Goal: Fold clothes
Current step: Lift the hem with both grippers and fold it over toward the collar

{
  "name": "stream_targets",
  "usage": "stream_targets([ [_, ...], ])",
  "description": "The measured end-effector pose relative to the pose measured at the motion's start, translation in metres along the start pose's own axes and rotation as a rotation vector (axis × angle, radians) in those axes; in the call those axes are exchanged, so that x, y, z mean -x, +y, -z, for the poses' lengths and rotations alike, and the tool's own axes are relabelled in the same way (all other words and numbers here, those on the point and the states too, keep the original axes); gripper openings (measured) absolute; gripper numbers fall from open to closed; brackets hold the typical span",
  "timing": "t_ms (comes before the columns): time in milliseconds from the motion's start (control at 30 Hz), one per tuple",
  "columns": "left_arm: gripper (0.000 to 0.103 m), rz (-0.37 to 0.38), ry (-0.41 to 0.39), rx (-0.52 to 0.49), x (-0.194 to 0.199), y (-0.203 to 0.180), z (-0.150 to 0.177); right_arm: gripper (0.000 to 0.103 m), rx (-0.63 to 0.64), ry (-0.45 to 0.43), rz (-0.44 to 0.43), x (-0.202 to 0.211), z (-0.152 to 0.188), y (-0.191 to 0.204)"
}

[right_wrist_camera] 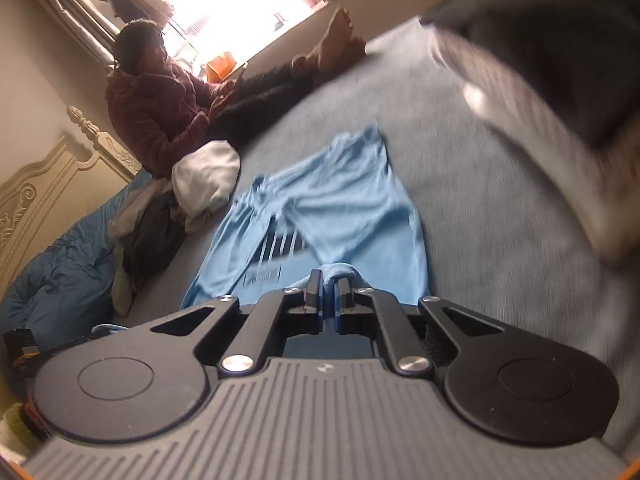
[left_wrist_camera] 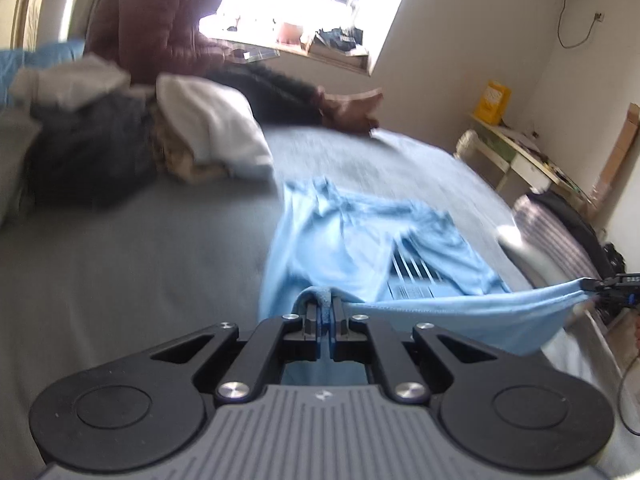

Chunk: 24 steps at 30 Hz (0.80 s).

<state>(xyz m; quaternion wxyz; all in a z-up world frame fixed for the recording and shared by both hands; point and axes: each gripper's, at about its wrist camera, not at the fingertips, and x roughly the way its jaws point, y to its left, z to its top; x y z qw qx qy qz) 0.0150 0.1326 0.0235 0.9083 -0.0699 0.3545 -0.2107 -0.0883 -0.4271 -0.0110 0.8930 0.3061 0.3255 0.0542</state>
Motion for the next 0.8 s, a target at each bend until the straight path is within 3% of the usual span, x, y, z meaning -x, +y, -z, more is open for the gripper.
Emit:
stream_targets([
  [333,0.004,-0.098,-0.03,0.03,-0.105,0.014,-0.068,0.003,0.053,-0.068,0.057,-0.081,-0.082,-0.002],
  [533,0.004,-0.141,0.001,0.035,-0.173,0.025,-0.079,0.003,0.022,-0.079,0.111,-0.137,-0.112,-0.02],
  [700,0.005,-0.158,0.043,0.104,-0.219,0.043,-0.076,0.003,-0.039,-0.073,0.157,-0.177,-0.115,-0.042],
  [767,0.011,-0.167,0.082,0.152,-0.235,0.054,-0.071,0.007,-0.081,-0.069,0.161,-0.185,-0.111,-0.053],
  [800,0.026,-0.171,0.101,0.175,-0.243,0.059,-0.068,0.007,-0.102,-0.066,0.163,-0.189,-0.108,-0.058],
])
